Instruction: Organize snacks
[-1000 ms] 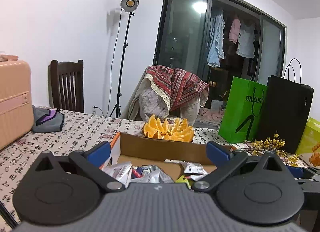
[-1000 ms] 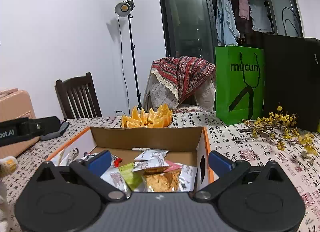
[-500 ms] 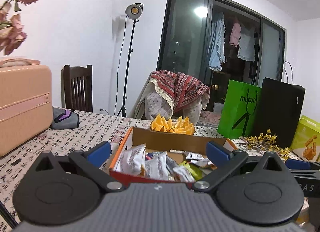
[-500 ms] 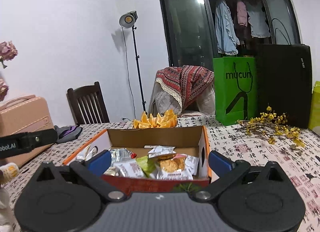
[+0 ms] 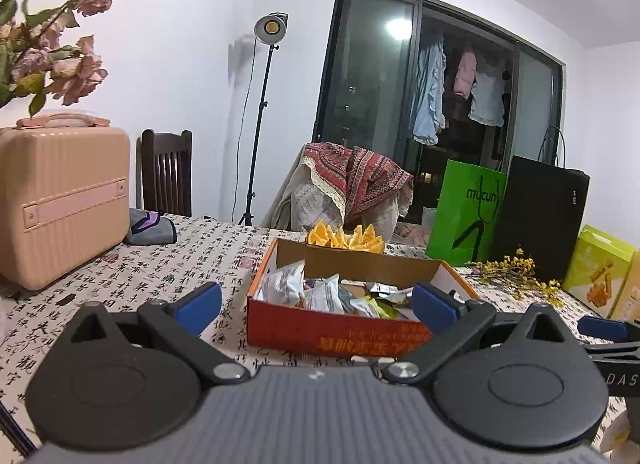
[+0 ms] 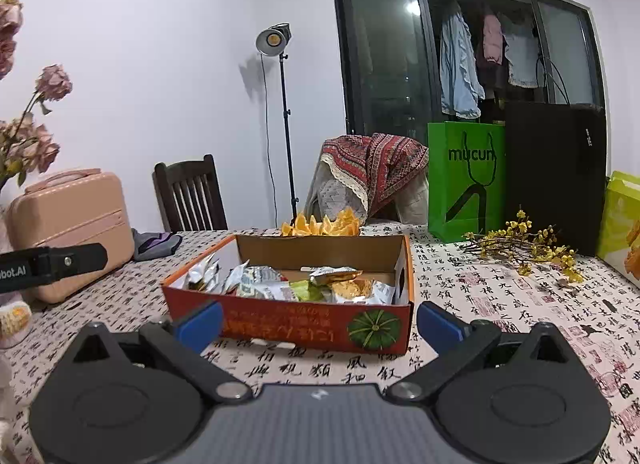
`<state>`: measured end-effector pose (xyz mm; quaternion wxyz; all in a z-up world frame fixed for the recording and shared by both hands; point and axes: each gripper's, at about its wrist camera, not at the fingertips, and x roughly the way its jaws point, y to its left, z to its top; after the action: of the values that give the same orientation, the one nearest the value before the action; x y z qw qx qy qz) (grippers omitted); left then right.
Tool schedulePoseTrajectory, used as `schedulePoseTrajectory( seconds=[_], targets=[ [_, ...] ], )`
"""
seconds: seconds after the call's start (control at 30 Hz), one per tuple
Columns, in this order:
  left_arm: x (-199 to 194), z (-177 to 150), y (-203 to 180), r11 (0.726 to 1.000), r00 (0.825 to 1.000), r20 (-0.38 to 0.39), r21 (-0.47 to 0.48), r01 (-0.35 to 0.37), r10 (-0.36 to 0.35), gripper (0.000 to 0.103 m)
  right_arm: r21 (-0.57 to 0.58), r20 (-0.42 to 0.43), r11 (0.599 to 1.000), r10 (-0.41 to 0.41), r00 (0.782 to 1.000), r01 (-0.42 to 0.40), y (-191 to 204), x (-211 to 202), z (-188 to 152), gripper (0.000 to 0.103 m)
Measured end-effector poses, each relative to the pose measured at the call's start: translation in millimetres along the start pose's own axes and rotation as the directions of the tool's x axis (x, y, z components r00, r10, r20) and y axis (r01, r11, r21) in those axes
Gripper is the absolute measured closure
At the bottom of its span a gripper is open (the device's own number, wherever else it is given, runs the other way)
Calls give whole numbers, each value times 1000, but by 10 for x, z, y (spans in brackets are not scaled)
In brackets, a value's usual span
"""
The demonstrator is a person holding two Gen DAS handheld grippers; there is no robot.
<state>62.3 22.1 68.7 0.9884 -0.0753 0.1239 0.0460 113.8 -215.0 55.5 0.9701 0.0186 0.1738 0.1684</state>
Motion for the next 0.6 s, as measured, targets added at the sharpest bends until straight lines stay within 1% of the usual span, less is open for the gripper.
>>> schedulePoseTrajectory(
  seconds=[0.33,0.6],
  targets=[
    [-264,-173,11,999,999,-8,26,32,-32,0,-41,-6,999,11,1000,-11,145,-325,-180,0],
    [-416,-334,33,998,998,-16,30,61,-61,0,-24,-10,1000,15,1000,-16,115,-482,-306,0]
  ],
)
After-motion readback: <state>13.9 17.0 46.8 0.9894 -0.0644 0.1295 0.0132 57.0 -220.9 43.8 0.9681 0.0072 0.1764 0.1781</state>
